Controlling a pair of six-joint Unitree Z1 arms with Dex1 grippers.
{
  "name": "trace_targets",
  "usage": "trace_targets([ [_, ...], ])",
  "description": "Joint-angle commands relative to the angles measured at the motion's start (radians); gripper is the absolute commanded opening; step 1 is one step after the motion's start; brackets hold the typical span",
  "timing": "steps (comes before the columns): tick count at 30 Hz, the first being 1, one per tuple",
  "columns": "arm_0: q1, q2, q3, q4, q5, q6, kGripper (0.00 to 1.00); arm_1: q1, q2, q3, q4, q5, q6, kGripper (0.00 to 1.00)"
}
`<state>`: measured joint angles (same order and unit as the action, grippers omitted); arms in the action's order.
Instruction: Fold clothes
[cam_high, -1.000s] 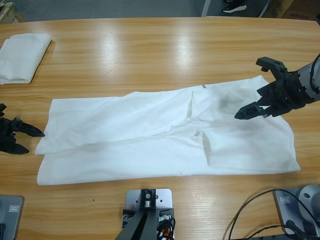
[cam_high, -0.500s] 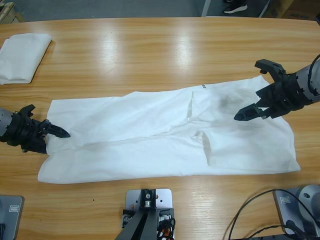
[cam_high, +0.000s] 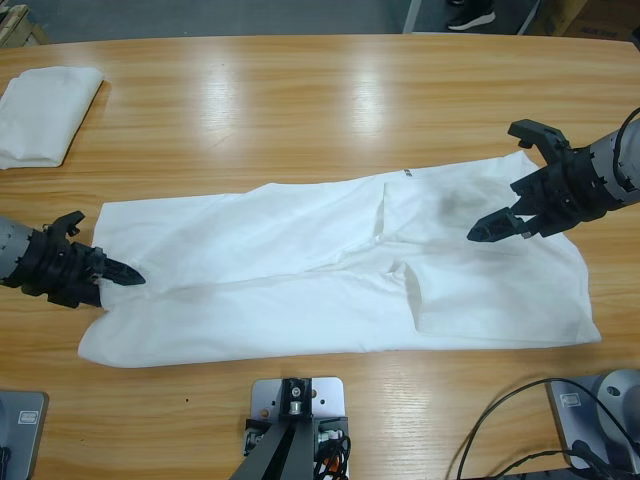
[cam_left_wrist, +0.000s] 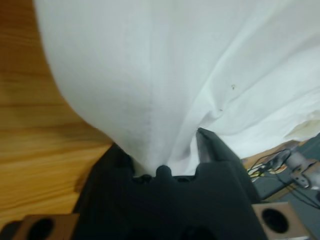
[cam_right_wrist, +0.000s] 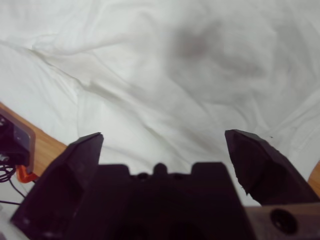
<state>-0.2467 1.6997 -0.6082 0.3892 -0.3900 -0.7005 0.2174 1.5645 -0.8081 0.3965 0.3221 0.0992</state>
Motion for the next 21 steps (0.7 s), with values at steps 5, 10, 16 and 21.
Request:
trace_targets([
  [5,-0.062,0.04,-0.015,-0.008,0.069,0.034,0.0,-0.016,0.038,0.027,-0.008,-0.003,0.011,1.0],
  [10,-0.067,-0.048,-0.174,0.196,0.147,0.033,0.0,-0.017,0.038,0.028,-0.015,-0.003,0.011,1.0],
  [16,-0.009,-0.033,-0.27,0.43,0.223,0.105,0.0,-0.022,0.032,0.027,-0.017,-0.003,0.011,1.0],
  [21,0.122,-0.064,-0.278,0.514,0.28,0.152,0.0,-0.024,0.031,0.028,-0.021,-0.003,0.011,1.0],
])
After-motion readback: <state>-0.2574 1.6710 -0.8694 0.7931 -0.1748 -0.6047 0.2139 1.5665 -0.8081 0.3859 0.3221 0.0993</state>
